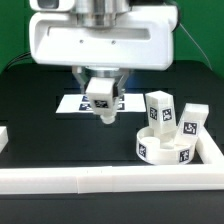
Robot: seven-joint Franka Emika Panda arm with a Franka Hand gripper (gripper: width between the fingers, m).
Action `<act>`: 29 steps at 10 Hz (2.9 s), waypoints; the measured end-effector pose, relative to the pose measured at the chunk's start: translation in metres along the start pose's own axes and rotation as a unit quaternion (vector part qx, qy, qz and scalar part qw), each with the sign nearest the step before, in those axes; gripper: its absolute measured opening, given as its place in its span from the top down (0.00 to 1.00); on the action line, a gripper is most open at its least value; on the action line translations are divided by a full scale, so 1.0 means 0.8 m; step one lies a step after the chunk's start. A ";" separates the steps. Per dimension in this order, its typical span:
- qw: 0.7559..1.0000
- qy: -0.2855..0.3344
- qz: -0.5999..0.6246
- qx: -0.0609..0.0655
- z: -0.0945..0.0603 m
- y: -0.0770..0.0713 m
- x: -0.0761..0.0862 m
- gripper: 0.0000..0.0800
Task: Assemble stool
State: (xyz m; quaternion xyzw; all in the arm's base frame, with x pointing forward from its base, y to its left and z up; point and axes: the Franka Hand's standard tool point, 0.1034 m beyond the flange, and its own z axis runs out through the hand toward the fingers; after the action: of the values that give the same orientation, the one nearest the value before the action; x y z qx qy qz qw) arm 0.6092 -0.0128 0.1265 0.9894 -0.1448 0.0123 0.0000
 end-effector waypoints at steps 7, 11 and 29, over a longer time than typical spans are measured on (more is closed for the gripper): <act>0.992 0.119 0.023 0.022 -0.004 -0.059 0.014 0.58; 0.992 0.120 0.023 0.021 0.001 -0.062 0.011 0.58; 0.986 0.147 -0.084 -0.001 0.037 -0.088 -0.043 0.58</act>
Offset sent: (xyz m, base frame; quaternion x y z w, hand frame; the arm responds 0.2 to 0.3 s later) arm 0.0000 0.0000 0.0000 0.0000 0.0000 0.0000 1.0000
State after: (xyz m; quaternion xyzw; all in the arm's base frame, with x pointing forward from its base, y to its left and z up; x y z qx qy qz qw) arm 0.5976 0.0646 0.0962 0.9855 -0.0596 0.1570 0.0237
